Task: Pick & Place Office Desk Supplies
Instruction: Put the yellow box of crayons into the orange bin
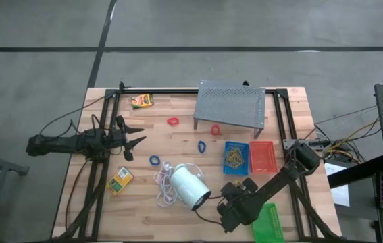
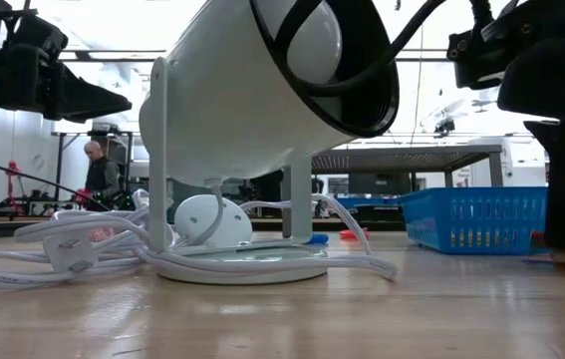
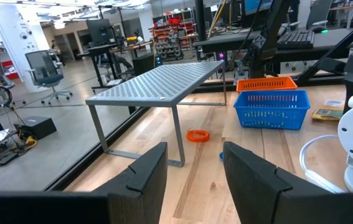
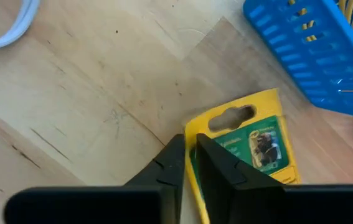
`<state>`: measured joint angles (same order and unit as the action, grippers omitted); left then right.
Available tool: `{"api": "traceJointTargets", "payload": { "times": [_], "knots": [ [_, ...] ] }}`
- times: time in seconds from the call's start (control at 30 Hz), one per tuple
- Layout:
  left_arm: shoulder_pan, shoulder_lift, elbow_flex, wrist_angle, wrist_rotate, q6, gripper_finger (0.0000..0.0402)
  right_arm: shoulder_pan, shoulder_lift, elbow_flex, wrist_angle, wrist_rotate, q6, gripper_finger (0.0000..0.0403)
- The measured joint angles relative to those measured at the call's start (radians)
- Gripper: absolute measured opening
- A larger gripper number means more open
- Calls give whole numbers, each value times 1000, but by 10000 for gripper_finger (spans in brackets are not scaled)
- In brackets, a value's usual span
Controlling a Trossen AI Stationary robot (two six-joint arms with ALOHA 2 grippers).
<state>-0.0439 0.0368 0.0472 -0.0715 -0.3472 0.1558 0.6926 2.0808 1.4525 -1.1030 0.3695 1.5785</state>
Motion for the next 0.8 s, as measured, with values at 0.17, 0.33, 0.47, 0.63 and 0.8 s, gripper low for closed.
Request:
{"api": "traceJointTargets", "payload": {
  "times": [0.17,0.33,0.47,0.63,0.8],
  "knots": [
    [0,0,0,0,0,0,159,0,-1,0,-8,10,0,78],
    [0,0,0,0,0,0,159,1,-13,0,-26,50,15,98],
    [0,0,0,0,0,0,159,0,-10,0,-15,59,41,102],
    [0,0,0,0,0,0,159,-5,-3,0,3,76,39,101],
    [0,0,0,0,0,0,159,-7,-2,0,15,77,20,104]
  ]
}}
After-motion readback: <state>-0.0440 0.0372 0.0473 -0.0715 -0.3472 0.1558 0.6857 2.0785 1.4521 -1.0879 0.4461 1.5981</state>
